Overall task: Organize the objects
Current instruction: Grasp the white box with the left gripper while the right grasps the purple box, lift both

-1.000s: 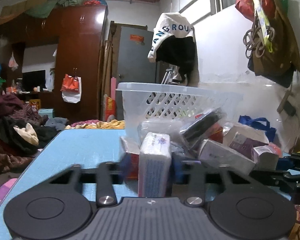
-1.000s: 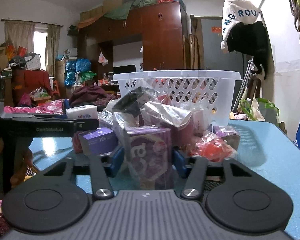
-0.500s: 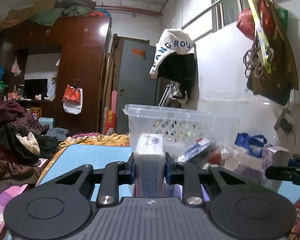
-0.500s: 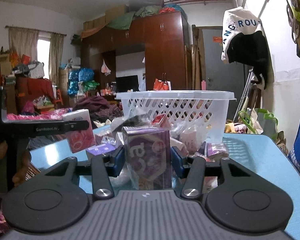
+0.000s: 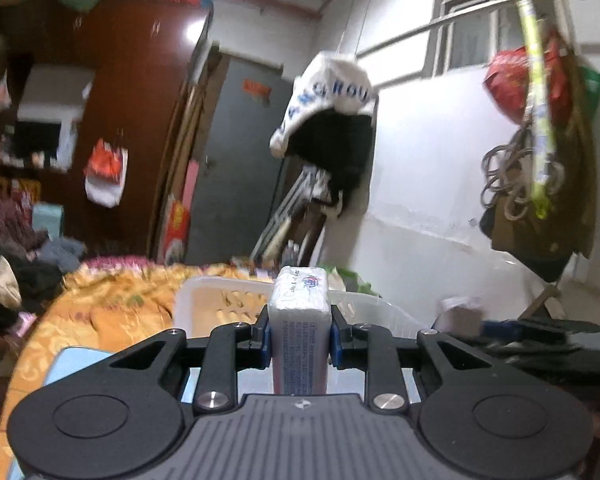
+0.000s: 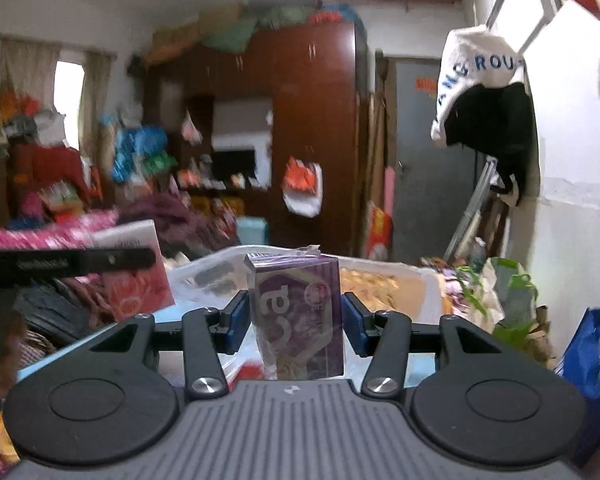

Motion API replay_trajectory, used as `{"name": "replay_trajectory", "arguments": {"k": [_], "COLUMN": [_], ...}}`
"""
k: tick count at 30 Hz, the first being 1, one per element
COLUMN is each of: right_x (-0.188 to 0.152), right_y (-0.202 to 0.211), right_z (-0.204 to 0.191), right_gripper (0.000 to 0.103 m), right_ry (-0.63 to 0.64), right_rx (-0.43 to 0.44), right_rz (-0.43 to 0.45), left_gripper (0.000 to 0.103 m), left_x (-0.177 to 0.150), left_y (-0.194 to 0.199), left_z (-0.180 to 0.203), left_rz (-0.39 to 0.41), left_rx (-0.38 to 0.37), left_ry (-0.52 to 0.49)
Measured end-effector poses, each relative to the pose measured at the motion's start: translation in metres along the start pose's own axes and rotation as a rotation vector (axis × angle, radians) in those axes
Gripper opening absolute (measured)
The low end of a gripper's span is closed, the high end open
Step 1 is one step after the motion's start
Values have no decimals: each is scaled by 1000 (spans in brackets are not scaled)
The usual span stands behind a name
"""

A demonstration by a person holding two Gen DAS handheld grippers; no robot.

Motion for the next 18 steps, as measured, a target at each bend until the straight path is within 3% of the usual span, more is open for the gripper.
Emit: {"name": "replay_trajectory", "arguments": {"k": [4,7,8,9,11,15,18], "right_x": [4,0,-1,-2,-3,-13,-50], "right_y": [-50,-64,-65,-67,-63,-26,21], "right_z": [20,25,25,25,25,21,11], "right_gripper": [53,53,55,70,99,103,103], "right_ry": [-8,-13,-4,8,29,13,4], "right_rx": [-25,-23,-8,-10,-29,-12,-23], "right_rz": [-135,-167,-172,-169,-153,-69,-13], "left_gripper": [30,36,61,82,81,81,81], "left_x": [13,12,11,10,10,-14,-53], "left_y": [-44,-62,-66,-71,-68,-11,36], "left_z": [3,2,2,-2,-13,-19,-26], "left_rz": [-77,-85,-87,-92,-84,-53,-43], "left_rx": [42,64,78,105,148,48,44], "left_ry": [21,1,-21,-26,-8,-24,-89]}}
Point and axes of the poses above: each gripper's, at about its wrist camera, not at the fingertips, and y roughly against the way its jaws point, z to its right, x to its top, the point moved 6 cm from there along -y, roughly the way its jaws point, and after that the axes turned 14 degrees about y, right-handed, at the moved point
